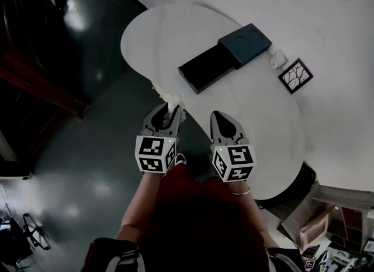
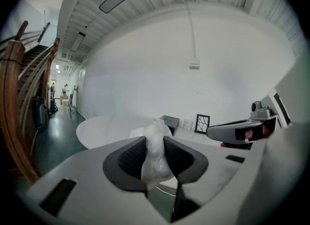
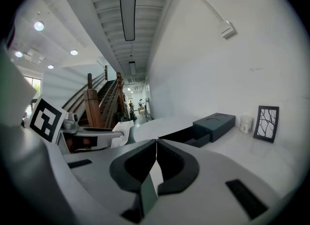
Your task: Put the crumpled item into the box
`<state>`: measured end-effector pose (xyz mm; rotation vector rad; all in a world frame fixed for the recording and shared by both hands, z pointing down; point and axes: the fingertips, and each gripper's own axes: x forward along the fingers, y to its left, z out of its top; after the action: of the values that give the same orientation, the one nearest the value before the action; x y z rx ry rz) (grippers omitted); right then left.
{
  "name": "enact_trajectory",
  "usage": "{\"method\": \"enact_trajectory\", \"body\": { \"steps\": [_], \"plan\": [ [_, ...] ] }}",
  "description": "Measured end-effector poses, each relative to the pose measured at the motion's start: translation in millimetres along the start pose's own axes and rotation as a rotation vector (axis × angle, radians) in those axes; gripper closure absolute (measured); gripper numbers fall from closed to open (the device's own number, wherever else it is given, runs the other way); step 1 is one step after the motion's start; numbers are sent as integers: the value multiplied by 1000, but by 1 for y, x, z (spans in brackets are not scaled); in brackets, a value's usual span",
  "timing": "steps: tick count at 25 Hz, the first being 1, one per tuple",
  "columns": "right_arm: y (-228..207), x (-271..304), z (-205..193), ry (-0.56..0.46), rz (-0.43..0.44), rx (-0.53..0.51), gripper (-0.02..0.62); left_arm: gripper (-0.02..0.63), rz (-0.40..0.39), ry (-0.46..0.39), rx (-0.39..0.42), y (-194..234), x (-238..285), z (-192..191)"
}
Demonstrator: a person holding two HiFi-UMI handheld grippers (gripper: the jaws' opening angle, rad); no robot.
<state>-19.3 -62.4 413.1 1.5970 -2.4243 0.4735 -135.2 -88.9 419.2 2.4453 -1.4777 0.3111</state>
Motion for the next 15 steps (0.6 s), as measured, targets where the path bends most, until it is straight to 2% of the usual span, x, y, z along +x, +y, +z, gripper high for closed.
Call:
{"method": "enact_trajectory", "body": {
  "steps": [7, 15],
  "plan": [
    [-3, 25, 11, -2, -77, -3, 580, 482, -47, 28, 8, 27, 28, 6],
    [-17, 38, 12, 8, -156, 22, 580, 482, -133, 51, 44, 26, 57, 10]
  ]
}}
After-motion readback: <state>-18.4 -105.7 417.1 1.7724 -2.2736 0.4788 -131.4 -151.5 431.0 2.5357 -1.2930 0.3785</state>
